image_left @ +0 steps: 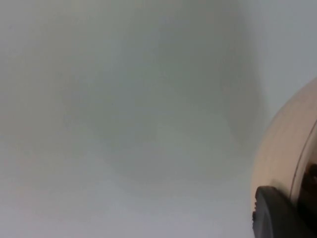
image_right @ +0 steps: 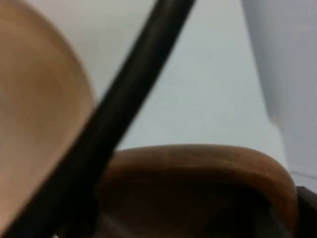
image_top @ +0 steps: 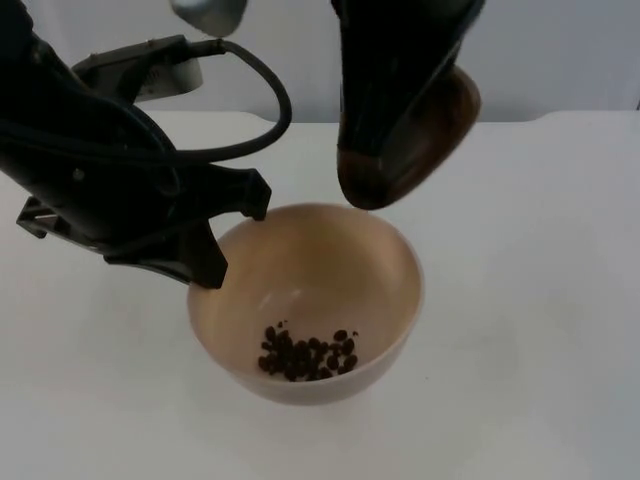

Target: Pick up the bowl with the left hand and pour the coffee beans from the cup into the bowl with the right hand.

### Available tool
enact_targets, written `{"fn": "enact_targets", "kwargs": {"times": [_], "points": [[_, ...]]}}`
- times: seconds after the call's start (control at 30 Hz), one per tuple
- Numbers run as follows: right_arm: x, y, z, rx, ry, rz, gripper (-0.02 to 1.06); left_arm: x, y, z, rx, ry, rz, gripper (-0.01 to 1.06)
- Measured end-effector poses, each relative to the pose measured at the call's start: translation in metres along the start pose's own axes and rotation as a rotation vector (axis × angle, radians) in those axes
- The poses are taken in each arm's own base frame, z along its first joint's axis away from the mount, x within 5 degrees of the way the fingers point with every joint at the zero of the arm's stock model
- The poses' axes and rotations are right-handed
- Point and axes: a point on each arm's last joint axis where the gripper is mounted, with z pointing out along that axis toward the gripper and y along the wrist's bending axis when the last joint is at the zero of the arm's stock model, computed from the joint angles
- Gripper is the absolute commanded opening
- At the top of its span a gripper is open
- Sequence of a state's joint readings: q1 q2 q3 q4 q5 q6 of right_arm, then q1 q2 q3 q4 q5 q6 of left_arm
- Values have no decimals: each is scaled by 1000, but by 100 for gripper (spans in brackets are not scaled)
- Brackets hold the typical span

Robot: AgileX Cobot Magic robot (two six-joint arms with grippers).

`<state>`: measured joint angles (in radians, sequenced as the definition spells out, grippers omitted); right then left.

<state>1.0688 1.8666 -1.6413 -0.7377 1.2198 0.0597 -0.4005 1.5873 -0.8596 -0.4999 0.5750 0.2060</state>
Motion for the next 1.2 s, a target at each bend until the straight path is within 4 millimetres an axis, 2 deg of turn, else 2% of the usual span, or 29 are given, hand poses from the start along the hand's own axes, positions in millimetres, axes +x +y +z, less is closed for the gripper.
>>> {"fn": "enact_targets", "kwargs": {"times": [0.17,0.4,0.57,0.87,1.2], "points": [[9,-8,12,-104,39,85,0,0,0,0,-1,-4,0,0],[30,-39,8,-308,6,267,0,0,0,0,-1,-4,0,0],[44,-55,20,-470,7,360,0,0,0,0,-1,-5,0,0],[58,-73,34,-521,20,439,0,-1,0,0,-2,-11,0,0],[57,-73,34,-559,-8,427,0,-2,1,0,-12,-19,13,0]]}}
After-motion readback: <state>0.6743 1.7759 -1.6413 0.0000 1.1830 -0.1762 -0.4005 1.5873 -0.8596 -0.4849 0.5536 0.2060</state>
